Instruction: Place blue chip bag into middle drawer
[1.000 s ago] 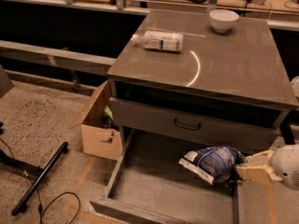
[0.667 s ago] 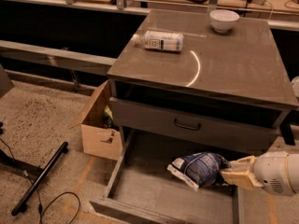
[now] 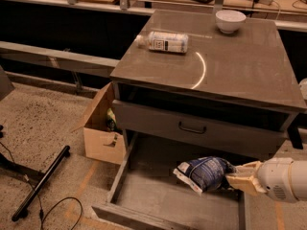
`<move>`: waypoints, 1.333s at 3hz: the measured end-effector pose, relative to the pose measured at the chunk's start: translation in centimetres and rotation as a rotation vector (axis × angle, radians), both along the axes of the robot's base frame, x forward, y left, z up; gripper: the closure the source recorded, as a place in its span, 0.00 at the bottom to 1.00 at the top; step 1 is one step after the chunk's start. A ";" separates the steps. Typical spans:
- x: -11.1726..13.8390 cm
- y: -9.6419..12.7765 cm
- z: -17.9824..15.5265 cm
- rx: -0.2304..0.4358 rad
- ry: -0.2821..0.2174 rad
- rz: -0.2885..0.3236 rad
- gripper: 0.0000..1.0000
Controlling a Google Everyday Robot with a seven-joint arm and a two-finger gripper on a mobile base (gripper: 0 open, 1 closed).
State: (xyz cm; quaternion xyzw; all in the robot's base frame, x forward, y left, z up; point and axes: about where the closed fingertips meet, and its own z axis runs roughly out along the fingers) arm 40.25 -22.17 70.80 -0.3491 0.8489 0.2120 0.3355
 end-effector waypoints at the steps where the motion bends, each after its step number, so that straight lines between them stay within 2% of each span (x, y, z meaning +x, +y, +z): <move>1: 0.7 -0.6 -4.9 -0.071 -0.025 -0.062 1.00; 2: 2.6 -2.3 -9.1 -0.117 -0.051 -0.136 1.00; 3: 5.8 -4.4 -12.6 -0.142 -0.092 -0.222 1.00; 4: 8.2 -5.3 -16.1 -0.150 -0.093 -0.264 1.00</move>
Offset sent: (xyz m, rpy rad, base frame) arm 0.0750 -0.0715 -0.1478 -0.2116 -0.1540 -0.3342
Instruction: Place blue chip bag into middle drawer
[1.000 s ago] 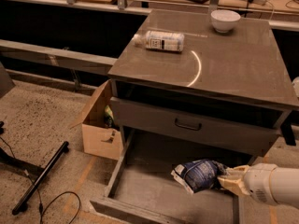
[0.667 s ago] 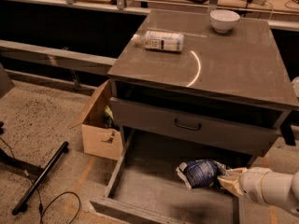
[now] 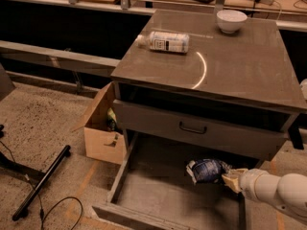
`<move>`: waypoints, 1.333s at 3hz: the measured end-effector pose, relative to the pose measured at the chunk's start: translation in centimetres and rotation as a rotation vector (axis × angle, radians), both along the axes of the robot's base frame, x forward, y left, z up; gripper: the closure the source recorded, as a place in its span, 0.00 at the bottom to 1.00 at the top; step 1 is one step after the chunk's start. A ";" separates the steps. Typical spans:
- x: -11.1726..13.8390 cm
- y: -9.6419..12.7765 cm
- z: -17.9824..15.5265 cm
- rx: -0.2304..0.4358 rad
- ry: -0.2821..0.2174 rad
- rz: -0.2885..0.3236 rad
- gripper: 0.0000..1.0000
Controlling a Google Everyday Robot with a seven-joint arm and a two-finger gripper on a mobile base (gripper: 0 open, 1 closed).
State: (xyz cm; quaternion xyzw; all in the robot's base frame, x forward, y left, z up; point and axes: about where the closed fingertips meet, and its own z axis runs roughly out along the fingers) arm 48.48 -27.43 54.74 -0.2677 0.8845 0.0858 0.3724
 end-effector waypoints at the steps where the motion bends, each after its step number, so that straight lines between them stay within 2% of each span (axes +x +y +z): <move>1: 0.7 0.9 -2.7 0.014 0.025 0.005 1.00; 2: 0.8 2.2 -4.7 0.044 0.036 -0.003 1.00; 3: 0.7 4.1 -6.0 0.079 0.038 0.000 0.82; 4: 0.8 5.6 -7.3 0.099 0.048 0.003 0.59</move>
Offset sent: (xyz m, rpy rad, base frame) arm 0.0101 0.0359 -0.0676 0.0784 0.0419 -0.0185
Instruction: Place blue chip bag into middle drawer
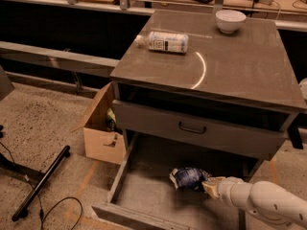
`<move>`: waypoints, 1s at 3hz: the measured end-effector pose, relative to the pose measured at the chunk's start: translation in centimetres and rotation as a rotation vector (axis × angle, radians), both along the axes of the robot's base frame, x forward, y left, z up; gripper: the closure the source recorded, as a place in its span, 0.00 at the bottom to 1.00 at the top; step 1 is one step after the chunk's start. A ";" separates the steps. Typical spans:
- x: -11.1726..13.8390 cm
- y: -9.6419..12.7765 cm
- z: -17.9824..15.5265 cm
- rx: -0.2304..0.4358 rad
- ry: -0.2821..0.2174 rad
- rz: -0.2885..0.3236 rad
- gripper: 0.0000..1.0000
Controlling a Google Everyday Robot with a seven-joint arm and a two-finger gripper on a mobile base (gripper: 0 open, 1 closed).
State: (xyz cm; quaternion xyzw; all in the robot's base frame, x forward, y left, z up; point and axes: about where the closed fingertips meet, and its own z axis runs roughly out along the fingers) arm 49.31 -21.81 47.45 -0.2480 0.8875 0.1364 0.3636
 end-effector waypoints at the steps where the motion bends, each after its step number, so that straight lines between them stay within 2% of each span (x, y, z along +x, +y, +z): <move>1: 0.0 1.0 -1.0 0.006 0.015 0.006 0.36; 2: -0.3 1.5 -1.6 0.006 0.030 0.008 0.12; 3: -0.7 1.6 -1.5 0.024 0.038 0.013 0.00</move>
Offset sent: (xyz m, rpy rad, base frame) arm -0.0064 0.0185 -0.0215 0.0043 0.0456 0.0051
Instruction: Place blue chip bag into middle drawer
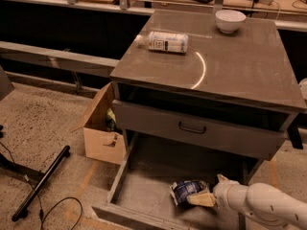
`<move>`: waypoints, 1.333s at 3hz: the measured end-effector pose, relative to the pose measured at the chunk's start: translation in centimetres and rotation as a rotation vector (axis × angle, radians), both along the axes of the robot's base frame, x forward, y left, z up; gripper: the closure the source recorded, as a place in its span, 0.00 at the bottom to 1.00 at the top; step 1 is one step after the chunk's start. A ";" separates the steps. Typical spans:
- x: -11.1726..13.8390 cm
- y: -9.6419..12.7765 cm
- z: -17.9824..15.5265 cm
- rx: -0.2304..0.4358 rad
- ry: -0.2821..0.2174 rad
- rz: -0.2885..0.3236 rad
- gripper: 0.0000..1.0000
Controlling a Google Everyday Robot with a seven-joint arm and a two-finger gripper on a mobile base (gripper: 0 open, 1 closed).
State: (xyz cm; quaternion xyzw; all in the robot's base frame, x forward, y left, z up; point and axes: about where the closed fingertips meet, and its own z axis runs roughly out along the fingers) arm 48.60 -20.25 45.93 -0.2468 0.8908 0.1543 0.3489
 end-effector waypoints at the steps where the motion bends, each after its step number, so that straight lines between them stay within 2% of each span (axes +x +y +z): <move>1: -1.0 -2.1 1.7 -0.003 -0.014 -0.060 0.00; 3: -4.7 -9.4 6.6 -0.095 -0.028 -0.229 0.00; 4: -4.9 -10.1 7.5 -0.111 -0.037 -0.240 0.00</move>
Offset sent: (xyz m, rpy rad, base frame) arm -0.0593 -0.1213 0.0816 -0.1220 -0.0482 -0.2827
